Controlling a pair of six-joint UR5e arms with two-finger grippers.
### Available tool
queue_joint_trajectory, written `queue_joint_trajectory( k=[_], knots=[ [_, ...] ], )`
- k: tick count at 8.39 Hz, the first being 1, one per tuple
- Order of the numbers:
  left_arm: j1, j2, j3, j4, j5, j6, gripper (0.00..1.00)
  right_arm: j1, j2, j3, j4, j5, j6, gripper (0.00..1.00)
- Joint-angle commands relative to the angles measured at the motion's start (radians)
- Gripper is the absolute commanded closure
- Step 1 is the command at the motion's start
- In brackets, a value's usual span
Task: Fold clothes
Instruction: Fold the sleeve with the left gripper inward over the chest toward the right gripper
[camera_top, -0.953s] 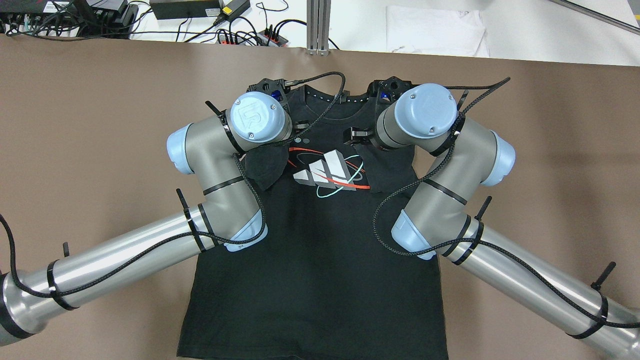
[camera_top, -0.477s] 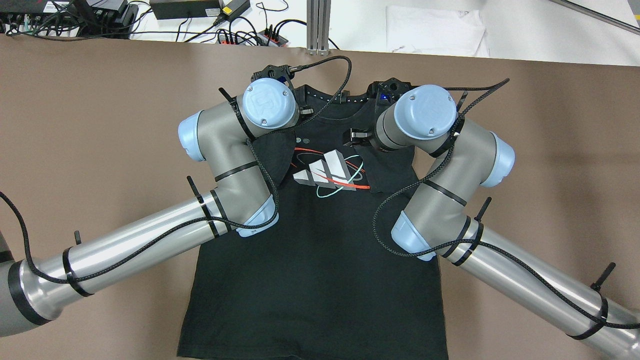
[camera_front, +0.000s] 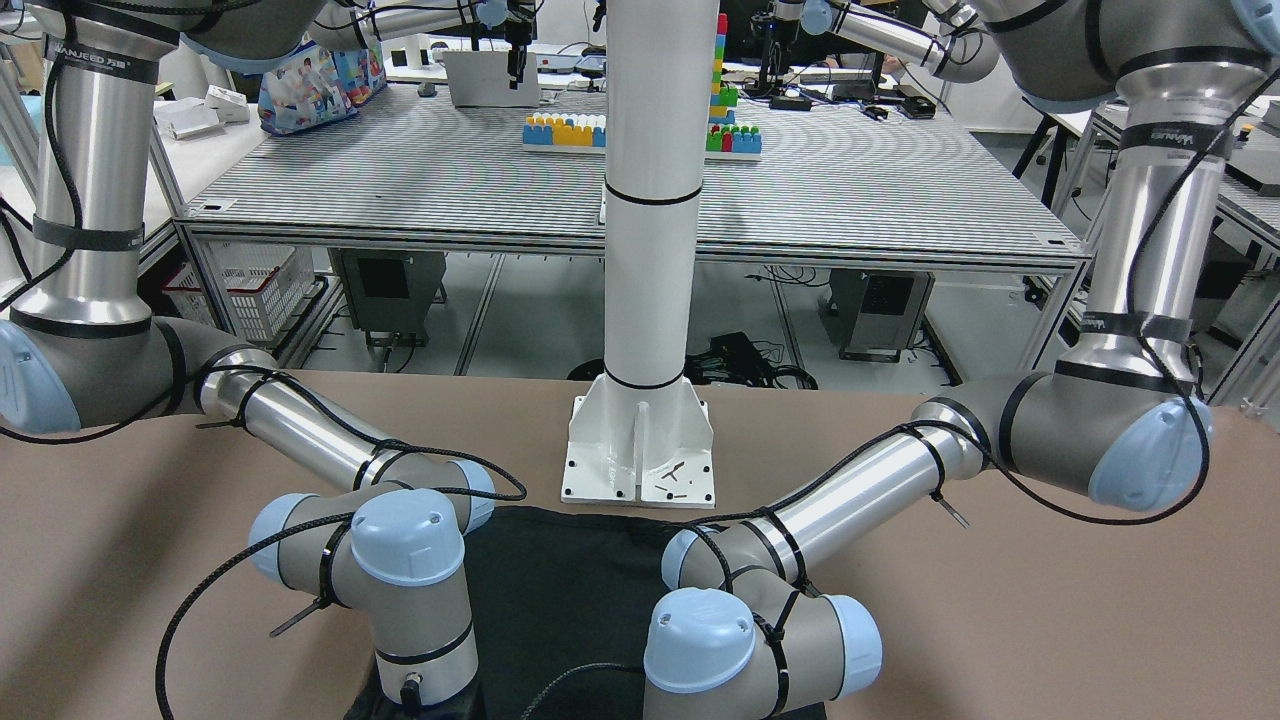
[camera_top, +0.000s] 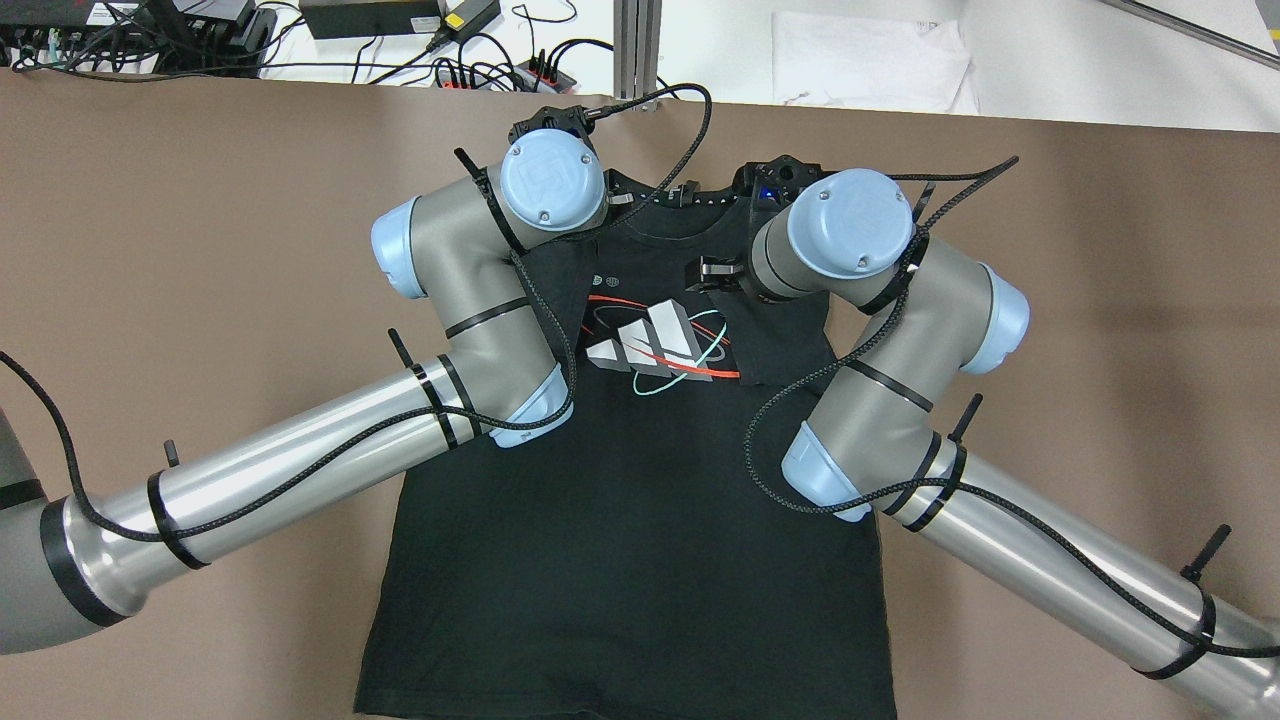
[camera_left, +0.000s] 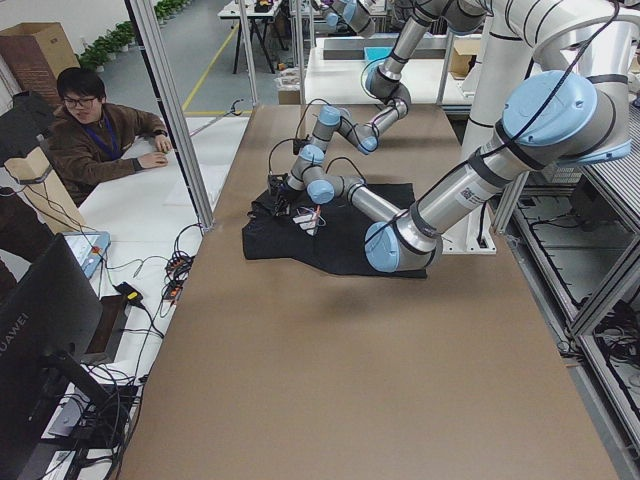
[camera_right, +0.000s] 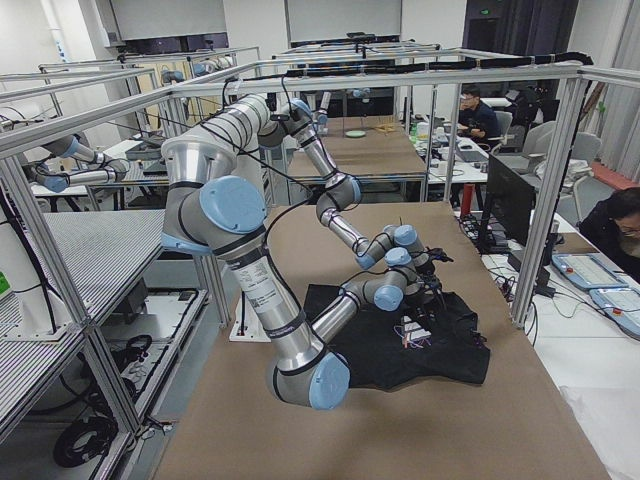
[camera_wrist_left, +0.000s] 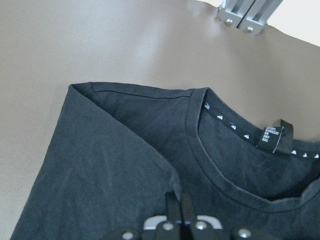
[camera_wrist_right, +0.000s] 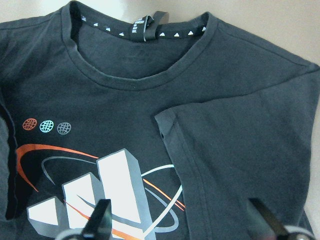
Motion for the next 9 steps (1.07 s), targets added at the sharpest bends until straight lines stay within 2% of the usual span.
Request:
queue_joint_trajectory(
  k=[1, 4, 5, 6, 9],
  knots=[
    [0.001, -0.004, 0.036, -0.055, 0.003, 0.001, 0.02, 0.0, 0.0, -0.001, 0.001, 0.001, 0.0, 0.06],
    [0.0, -0.005, 0.027, -0.073, -0.003, 0.005, 0.0, 0.0, 0.003, 0.002, -0.001, 0.005, 0.0, 0.06],
    [-0.005, 0.003, -0.009, -0.071, -0.011, 0.007, 0.0, 0.0, 0.003, 0.008, -0.001, 0.01, 0.0, 0.06],
    [-0.005, 0.033, -0.061, -0.071, -0.031, 0.001, 0.0, 0.0, 0.0, 0.026, -0.007, 0.011, 0.0, 0.06],
    [-0.022, 0.165, -0.259, -0.057, -0.152, -0.007, 0.0, 0.0, -0.02, 0.054, -0.012, 0.096, 0.0, 0.06]
  ],
)
